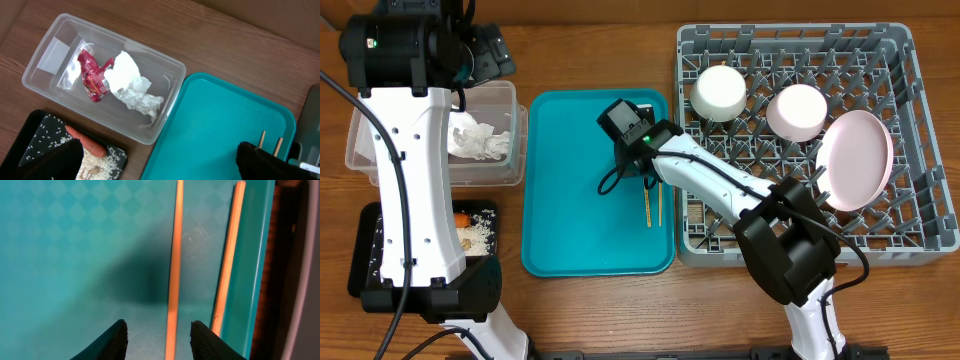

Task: Sort waste into correct bins and load items into the dishwasher
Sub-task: 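Move the right gripper to the chopsticks and grasp one chopstick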

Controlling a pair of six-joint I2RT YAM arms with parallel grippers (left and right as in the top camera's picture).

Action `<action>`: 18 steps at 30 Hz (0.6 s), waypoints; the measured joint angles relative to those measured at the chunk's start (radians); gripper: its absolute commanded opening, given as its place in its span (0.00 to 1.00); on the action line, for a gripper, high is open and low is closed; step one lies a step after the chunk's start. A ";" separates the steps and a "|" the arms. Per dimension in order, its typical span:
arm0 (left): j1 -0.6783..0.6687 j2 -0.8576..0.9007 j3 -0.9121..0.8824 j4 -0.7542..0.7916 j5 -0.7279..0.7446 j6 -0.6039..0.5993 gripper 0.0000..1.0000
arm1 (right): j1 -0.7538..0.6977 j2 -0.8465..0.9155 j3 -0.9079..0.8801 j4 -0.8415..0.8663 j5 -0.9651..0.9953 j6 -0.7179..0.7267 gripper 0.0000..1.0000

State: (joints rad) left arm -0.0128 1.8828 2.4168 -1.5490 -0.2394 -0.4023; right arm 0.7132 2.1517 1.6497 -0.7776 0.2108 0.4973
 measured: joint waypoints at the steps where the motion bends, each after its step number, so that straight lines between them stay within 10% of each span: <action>1: 0.000 0.000 0.000 0.000 0.000 0.000 1.00 | 0.000 0.000 -0.001 -0.001 0.000 0.000 0.44; 18: 0.000 0.000 0.000 0.000 0.000 0.000 1.00 | 0.001 0.080 0.000 0.053 0.014 0.000 0.38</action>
State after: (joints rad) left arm -0.0128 1.8828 2.4168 -1.5486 -0.2394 -0.4023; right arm 0.7139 2.2322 1.6501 -0.7242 0.2253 0.4973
